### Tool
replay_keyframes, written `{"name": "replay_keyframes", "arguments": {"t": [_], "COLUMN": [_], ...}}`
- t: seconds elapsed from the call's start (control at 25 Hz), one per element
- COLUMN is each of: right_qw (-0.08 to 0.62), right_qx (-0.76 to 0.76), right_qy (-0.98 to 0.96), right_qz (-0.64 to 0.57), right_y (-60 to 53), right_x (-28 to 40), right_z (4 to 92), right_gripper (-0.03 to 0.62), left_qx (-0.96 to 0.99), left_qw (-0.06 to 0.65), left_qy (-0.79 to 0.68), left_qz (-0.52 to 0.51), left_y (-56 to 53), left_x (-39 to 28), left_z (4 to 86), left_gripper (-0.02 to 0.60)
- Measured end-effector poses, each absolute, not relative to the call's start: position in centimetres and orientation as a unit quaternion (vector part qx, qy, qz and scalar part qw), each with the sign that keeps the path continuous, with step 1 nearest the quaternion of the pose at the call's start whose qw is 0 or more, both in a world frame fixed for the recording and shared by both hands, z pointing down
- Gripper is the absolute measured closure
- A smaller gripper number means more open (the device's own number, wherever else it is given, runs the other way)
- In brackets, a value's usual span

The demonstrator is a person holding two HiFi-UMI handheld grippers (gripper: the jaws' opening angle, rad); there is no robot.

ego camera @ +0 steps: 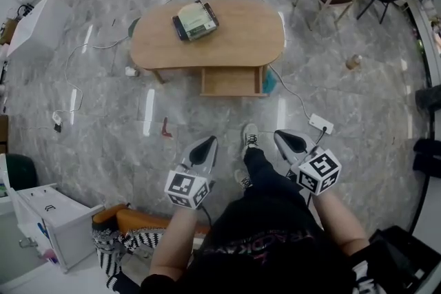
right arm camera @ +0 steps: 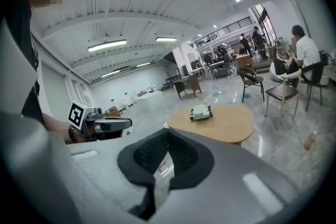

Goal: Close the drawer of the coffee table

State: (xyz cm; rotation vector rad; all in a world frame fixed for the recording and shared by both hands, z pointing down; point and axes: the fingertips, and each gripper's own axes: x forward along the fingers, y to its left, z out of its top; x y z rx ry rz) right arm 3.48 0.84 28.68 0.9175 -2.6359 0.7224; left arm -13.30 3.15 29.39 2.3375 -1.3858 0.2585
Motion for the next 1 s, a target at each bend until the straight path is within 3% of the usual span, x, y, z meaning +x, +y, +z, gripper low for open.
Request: {"name": "replay_keyframes", "arguments": {"t": [0.56, 1.0], "right_qw": [0.139, 0.155], "right_qx": [0.331, 0.354], "right_qy": [-0.898, -0.884], "right_qz": [0.254, 0.263], "right_y": [-16.0, -19.7], "right_x": [2.5, 0.0], "right_z": [37.9, 49.7], "right_gripper": [0.594, 0.592], "left_qx": [0.844, 0.845], "left_qw": [0.208, 0.217], "left_qy": [-0.482, -0.474], "left_qz": [0.113, 0.119], "left_y": [-12.1, -17.6], "left_x": [-15.1, -18.1], "left_z": [36.2, 48.1], "left_gripper": [0.578, 0.572]}}
